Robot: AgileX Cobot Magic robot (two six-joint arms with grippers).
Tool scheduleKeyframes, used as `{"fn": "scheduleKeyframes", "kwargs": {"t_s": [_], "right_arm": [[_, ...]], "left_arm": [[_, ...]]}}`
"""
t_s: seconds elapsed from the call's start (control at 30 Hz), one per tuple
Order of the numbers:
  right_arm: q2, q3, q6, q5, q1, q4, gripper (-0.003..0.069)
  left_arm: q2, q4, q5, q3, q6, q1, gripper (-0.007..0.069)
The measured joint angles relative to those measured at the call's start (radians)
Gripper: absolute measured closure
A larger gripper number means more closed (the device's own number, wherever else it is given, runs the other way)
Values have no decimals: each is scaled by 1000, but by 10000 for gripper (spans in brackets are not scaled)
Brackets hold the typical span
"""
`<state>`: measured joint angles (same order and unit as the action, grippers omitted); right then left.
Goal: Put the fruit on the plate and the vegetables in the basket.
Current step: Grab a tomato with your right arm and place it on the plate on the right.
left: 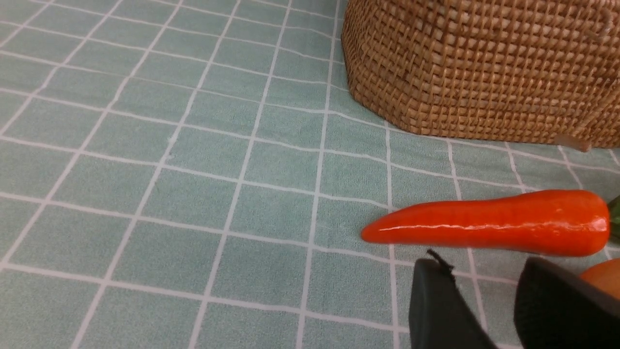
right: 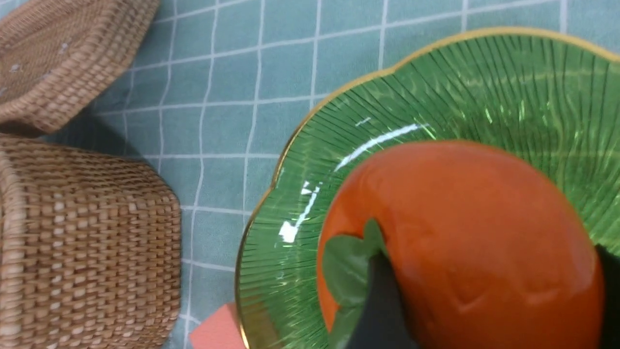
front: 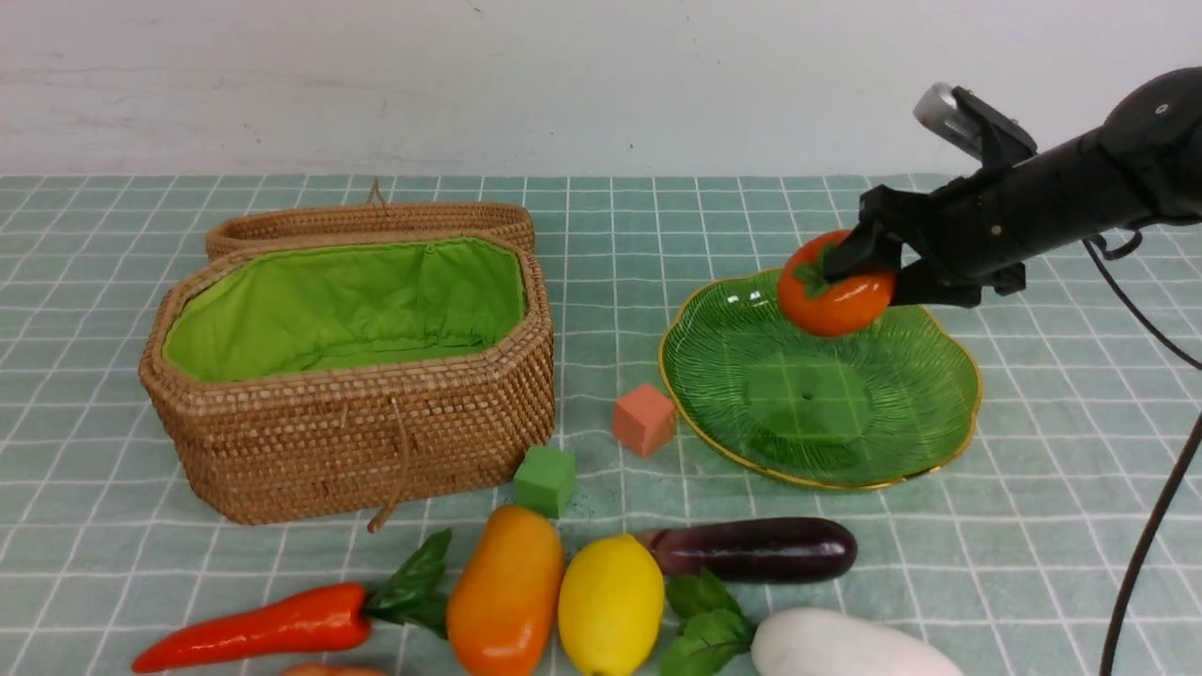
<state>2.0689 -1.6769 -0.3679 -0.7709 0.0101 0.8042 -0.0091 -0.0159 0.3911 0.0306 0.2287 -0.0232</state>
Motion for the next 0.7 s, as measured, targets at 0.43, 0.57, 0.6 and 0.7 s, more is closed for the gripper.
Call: {"fn": "scheduleKeyframes", "kwargs": {"t_s": [0.43,0.57,0.6,0.7], "right_arm": [[43,-1,-31,17,0,19,172],[67,-2,-41,16,0,16,172],[75,-2,-41,16,0,13,172],[91,-2,-42,13,0,9,172]], "left_arm": [[0,0,0,0,0,0,386],[0,0,0,0,0,0,386],[0,0,0,0,0,0,386],[0,0,0,0,0,0,386]]}}
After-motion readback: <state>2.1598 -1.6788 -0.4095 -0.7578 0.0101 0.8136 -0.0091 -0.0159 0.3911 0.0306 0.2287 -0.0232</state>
